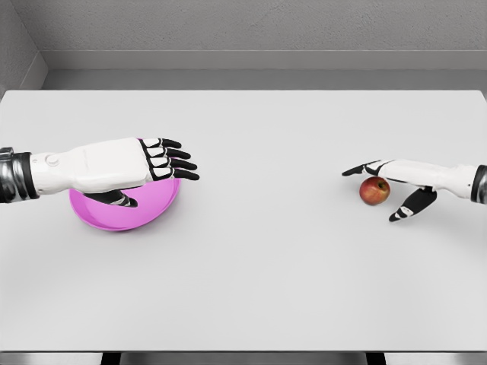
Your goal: Put the apple on the plate with both arms
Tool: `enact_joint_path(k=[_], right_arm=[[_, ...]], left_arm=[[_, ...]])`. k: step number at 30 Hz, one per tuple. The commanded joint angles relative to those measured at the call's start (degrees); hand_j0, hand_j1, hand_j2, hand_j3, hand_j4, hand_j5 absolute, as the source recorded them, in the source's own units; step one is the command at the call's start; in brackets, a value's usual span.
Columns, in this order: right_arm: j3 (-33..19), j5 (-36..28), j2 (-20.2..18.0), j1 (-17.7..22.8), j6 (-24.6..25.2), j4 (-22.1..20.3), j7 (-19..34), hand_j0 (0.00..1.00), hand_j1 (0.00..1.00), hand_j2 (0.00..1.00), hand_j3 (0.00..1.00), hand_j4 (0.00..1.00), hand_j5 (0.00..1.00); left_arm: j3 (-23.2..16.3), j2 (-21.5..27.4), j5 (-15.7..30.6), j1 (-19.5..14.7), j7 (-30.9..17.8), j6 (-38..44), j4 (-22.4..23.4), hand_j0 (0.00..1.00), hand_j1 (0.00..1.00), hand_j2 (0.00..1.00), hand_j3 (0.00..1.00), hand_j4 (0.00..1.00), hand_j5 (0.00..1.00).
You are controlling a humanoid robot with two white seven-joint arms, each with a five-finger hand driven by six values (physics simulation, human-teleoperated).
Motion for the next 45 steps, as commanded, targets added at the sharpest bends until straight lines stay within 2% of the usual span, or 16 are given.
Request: enact_joint_path(k=[1, 15, 36, 45], right_arm=[[0.0, -0.3, 0.1, 0.0, 0.1, 0.7, 0.0, 1.00, 1.00, 1.00, 1.00, 1.00, 1.00], [0.0, -0.3, 0.5, -0.8, 0.1, 2.8, 0.0, 1.00, 1.00, 1.00, 1.00, 1.00, 1.00], [0.0, -0.3, 1.3, -1.1, 0.1, 2.9, 0.0, 0.82, 0.82, 0.82, 0.82, 0.82, 0.82], [0.0, -0.3, 1.3, -1.1, 0.1, 3.1, 0.0, 0.80, 0.80, 0.80, 0.80, 0.80, 0.80]], left_arm=[[0.0, 0.0, 0.3, 0.0, 0.0, 0.0, 0.0, 1.00, 1.00, 1.00, 1.00, 1.00, 1.00], [0.0, 0.0, 0.2, 0.0, 0.0, 0.0, 0.1, 1.00, 1.00, 1.00, 1.00, 1.00, 1.00], [0.1, 0.0, 0.2, 0.0, 0.0, 0.0, 0.1, 1.00, 1.00, 1.00, 1.00, 1.00, 1.00], [0.1, 0.0, 0.2, 0.0, -0.1, 0.0, 0.1, 1.00, 1.00, 1.00, 1.00, 1.00, 1.00]])
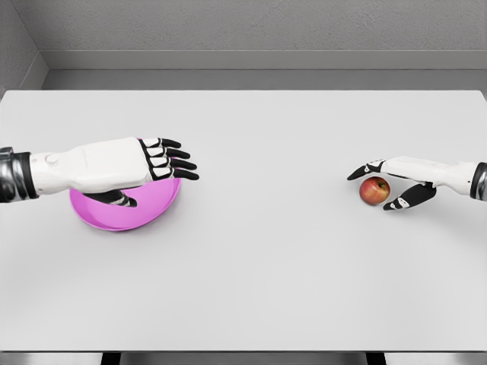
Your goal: Put the apple on the plate with both arms
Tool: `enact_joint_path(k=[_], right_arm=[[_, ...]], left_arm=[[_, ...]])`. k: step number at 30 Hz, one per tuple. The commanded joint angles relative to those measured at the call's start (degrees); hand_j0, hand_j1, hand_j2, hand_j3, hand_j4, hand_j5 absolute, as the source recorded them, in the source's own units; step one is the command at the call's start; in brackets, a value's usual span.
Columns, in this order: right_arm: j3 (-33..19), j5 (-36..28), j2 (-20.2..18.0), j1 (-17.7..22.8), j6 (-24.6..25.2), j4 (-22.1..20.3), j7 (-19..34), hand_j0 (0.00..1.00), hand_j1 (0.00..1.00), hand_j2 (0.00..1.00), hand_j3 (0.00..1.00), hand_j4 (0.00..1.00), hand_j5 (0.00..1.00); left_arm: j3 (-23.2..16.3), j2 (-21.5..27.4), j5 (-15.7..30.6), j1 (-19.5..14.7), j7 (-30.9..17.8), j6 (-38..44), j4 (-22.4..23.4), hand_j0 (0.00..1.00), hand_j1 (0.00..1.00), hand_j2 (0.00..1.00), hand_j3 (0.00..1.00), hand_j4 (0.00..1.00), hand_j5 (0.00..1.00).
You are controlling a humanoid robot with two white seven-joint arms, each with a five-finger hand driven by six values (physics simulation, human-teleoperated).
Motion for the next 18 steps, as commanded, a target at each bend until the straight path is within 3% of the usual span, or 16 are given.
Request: enact_joint_path(k=[1, 11, 18], right_arm=[[0.0, -0.4, -0.1, 0.0, 0.1, 0.1, 0.0, 0.78, 0.78, 0.78, 0.78, 0.78, 0.78], [0.0, -0.5, 0.0, 0.0, 0.1, 0.9, 0.0, 0.77, 0.77, 0.77, 0.77, 0.77, 0.77], [-0.1, -0.5, -0.1, 0.0, 0.1, 0.9, 0.0, 0.69, 0.69, 0.69, 0.69, 0.69, 0.69]], left_arm=[[0.0, 0.0, 0.4, 0.0, 0.1, 0.0, 0.0, 1.00, 1.00, 1.00, 1.00, 1.00, 1.00], [0.1, 0.0, 0.4, 0.0, 0.0, 0.0, 0.0, 1.00, 1.00, 1.00, 1.00, 1.00, 1.00], [0.0, 0.0, 0.4, 0.0, 0.1, 0.0, 0.0, 1.00, 1.00, 1.00, 1.00, 1.00, 1.00]])
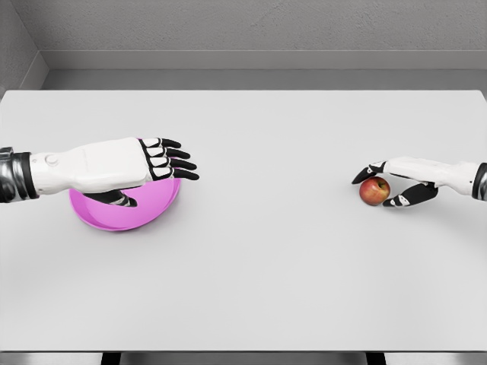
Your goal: Put the apple on the plate with both arms
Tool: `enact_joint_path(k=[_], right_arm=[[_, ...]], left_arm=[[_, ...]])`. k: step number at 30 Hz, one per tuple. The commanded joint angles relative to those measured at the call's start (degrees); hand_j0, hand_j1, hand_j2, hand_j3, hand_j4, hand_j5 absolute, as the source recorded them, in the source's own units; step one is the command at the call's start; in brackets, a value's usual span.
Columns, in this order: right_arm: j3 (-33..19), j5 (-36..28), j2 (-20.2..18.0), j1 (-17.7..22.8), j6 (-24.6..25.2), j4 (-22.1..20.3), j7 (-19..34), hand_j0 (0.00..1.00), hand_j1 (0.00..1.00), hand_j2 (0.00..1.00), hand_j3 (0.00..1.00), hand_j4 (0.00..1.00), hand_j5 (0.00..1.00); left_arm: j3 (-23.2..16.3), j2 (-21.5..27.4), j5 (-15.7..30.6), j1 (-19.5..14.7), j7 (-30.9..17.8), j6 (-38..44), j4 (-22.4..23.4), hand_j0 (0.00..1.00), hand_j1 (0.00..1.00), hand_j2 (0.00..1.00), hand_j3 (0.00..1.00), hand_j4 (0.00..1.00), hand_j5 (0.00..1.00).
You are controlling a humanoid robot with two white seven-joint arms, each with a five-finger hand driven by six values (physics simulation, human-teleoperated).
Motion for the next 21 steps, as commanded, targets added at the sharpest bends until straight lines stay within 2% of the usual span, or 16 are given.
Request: enact_joint_path(k=[1, 3, 21], right_arm=[[-0.1, -0.4, -0.1, 0.0, 0.1, 0.0, 0.0, 0.67, 0.67, 0.67, 0.67, 0.67, 0.67], [-0.1, -0.4, -0.1, 0.0, 0.1, 0.1, 0.0, 0.63, 0.63, 0.63, 0.63, 0.63, 0.63], [-0.2, -1.6, 0.8, -0.5, 0.1, 0.0, 0.0, 0.58, 0.58, 0.58, 0.58, 0.58, 0.58]], left_arm=[[0.1, 0.0, 0.4, 0.0, 0.0, 0.0, 0.0, 1.00, 1.00, 1.00, 1.00, 1.00, 1.00], [0.1, 0.0, 0.4, 0.0, 0.0, 0.0, 0.0, 1.00, 1.00, 1.00, 1.00, 1.00, 1.00], [0.0, 0.0, 0.4, 0.0, 0.0, 0.0, 0.0, 1.00, 1.00, 1.00, 1.00, 1.00, 1.00]])
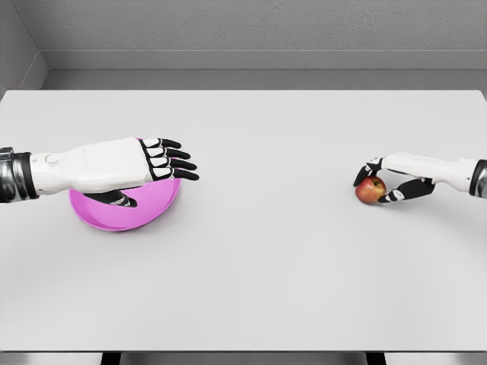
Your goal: Put the apple on the plate with both arms
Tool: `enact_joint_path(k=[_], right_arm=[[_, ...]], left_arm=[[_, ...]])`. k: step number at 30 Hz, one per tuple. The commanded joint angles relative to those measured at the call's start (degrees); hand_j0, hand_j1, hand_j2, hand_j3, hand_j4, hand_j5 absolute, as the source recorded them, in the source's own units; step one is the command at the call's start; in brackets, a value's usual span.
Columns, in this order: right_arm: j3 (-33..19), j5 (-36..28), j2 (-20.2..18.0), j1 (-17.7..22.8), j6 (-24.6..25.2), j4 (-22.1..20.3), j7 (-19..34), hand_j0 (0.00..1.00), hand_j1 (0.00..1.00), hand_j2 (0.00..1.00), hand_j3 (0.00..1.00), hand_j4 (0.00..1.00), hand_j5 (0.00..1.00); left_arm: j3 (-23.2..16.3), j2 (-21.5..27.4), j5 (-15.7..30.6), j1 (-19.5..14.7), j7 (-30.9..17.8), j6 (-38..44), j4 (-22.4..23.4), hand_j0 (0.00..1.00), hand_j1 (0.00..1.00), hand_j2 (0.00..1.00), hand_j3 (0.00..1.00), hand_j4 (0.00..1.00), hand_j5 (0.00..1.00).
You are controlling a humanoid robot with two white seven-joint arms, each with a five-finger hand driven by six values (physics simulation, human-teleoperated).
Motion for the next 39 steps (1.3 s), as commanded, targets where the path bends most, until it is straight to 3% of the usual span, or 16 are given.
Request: enact_joint_path(k=[1, 4, 6, 10, 12, 17, 21, 24, 26, 27, 30, 33, 34, 37, 39], right_arm=[[-0.1, -0.5, 0.0, 0.0, 0.1, 0.0, 0.0, 0.58, 0.58, 0.58, 0.58, 0.58, 0.58], [-0.3, -0.7, 0.1, -0.1, 0.1, -0.2, 0.0, 0.56, 0.56, 0.56, 0.56, 0.56, 0.56], [-0.1, -4.2, -0.1, -0.4, 0.1, -0.9, 0.0, 0.56, 0.56, 0.56, 0.56, 0.56, 0.56], [0.6, -4.5, 0.1, -0.6, 0.1, -10.1, 0.0, 0.52, 0.52, 0.52, 0.52, 0.52, 0.52], [2.7, -5.1, 1.0, -1.5, 0.1, -12.3, 0.0, 0.52, 0.52, 0.52, 0.52, 0.52, 0.52], [4.0, -5.4, 4.2, -3.3, 0.1, -11.9, 0.0, 0.52, 0.52, 0.52, 0.52, 0.52, 0.52], [3.2, -7.9, 4.0, -3.4, 0.1, -10.4, 0.0, 0.56, 0.56, 0.56, 0.56, 0.56, 0.56], [-5.9, -9.5, 3.1, -3.3, 0.1, -10.3, 0.0, 0.69, 0.69, 0.69, 0.69, 0.69, 0.69], [-10.3, -11.8, 1.2, -2.8, 0.1, -10.3, 0.0, 0.94, 0.94, 0.94, 0.94, 0.94, 0.94], [-11.3, -11.9, 1.1, -2.7, 0.1, -9.6, 0.0, 1.00, 1.00, 1.00, 1.00, 1.00, 1.00], [-16.0, -11.9, -4.6, -0.5, 0.1, -8.2, 0.0, 1.00, 1.00, 1.00, 1.00, 1.00, 1.00], [-26.8, -11.3, -6.0, 8.3, 0.1, -7.8, 0.0, 1.00, 1.00, 1.00, 1.00, 1.00, 1.00], [-29.5, -11.2, -6.3, 11.3, 0.1, -7.6, 0.0, 1.00, 1.00, 1.00, 1.00, 1.00, 1.00], [-31.1, -11.2, -9.1, 12.7, 0.1, -4.3, 0.0, 1.00, 1.00, 1.00, 1.00, 1.00, 1.00], [-31.1, -11.2, -9.8, 12.8, 0.1, -2.7, 0.0, 1.00, 1.00, 1.00, 1.00, 1.00, 1.00]], left_arm=[[0.0, 0.1, 0.4, 0.0, 0.0, 0.1, 0.0, 1.00, 1.00, 1.00, 1.00, 1.00, 1.00], [0.0, 0.1, 0.4, 0.0, 0.0, 0.1, 0.0, 1.00, 1.00, 1.00, 1.00, 1.00, 1.00], [0.0, 0.1, 0.4, 0.0, 0.0, 0.1, 0.0, 1.00, 1.00, 1.00, 1.00, 1.00, 1.00], [0.0, 0.1, 0.3, 0.0, 0.1, 0.1, 0.0, 1.00, 1.00, 1.00, 1.00, 1.00, 1.00], [0.0, 0.1, 0.4, 0.0, 0.1, 0.1, 0.0, 1.00, 1.00, 1.00, 1.00, 1.00, 1.00], [0.0, 0.1, 0.4, 0.0, 0.0, 0.1, 0.0, 1.00, 1.00, 1.00, 1.00, 1.00, 1.00], [0.0, 0.1, 0.4, 0.0, 0.0, 0.1, 0.0, 1.00, 1.00, 1.00, 1.00, 1.00, 1.00], [0.0, 0.1, 0.4, 0.0, 0.1, 0.1, 0.0, 1.00, 1.00, 1.00, 1.00, 1.00, 1.00], [0.0, 0.1, 0.4, 0.0, 0.0, 0.1, 0.0, 1.00, 1.00, 1.00, 1.00, 1.00, 1.00], [0.0, 0.1, 0.4, 0.0, 0.0, 0.1, 0.0, 1.00, 1.00, 1.00, 1.00, 1.00, 1.00], [0.0, 0.0, 0.4, 0.0, 0.0, 0.1, 0.0, 1.00, 1.00, 1.00, 1.00, 1.00, 1.00], [0.1, -0.3, 0.3, -0.1, -1.5, 0.1, 0.1, 1.00, 1.00, 1.00, 1.00, 1.00, 1.00], [0.0, -2.7, 0.3, 0.0, -3.1, 0.1, 0.1, 1.00, 1.00, 1.00, 1.00, 1.00, 1.00], [-0.1, -11.1, 0.6, -0.8, -11.4, 0.1, 0.1, 1.00, 1.00, 1.00, 1.00, 1.00, 1.00], [-0.2, -11.8, 0.6, -2.3, -11.5, 0.1, -0.1, 1.00, 1.00, 1.00, 1.00, 1.00, 1.00]])
